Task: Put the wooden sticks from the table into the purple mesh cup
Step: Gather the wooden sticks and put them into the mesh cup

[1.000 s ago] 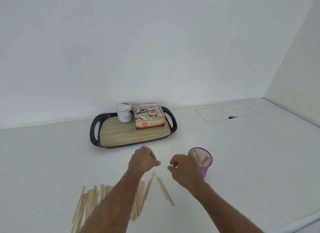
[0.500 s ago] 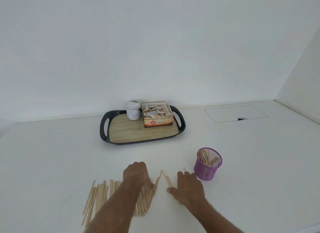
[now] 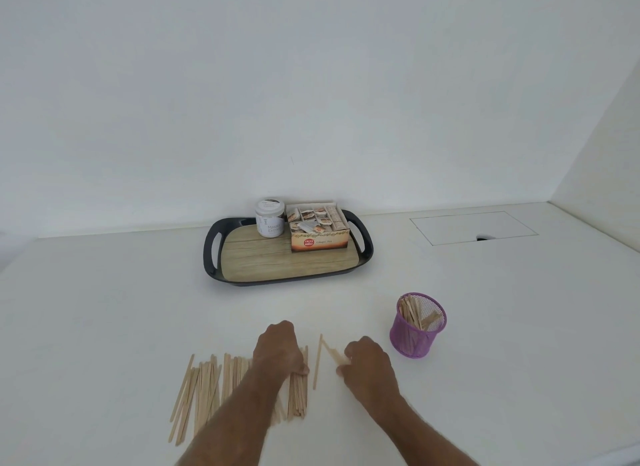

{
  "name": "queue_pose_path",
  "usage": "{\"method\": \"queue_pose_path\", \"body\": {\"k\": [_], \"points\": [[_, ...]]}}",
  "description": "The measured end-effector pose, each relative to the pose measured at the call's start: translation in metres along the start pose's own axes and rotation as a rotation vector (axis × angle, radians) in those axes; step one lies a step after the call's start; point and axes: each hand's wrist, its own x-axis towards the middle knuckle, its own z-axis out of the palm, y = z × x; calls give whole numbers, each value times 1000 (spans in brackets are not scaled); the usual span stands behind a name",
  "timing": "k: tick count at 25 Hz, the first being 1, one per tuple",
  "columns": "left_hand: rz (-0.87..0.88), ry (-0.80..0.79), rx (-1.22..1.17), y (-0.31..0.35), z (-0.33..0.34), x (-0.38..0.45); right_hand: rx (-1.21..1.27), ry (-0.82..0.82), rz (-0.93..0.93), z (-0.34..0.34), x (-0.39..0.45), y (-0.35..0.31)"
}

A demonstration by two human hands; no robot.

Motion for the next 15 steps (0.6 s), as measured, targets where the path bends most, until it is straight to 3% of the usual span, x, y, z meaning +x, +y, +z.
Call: {"method": "queue_pose_path", "body": {"k": [15], "points": [[-101, 21, -549, -21, -2, -8, -22, -42, 185, -7, 1, -3]]}}
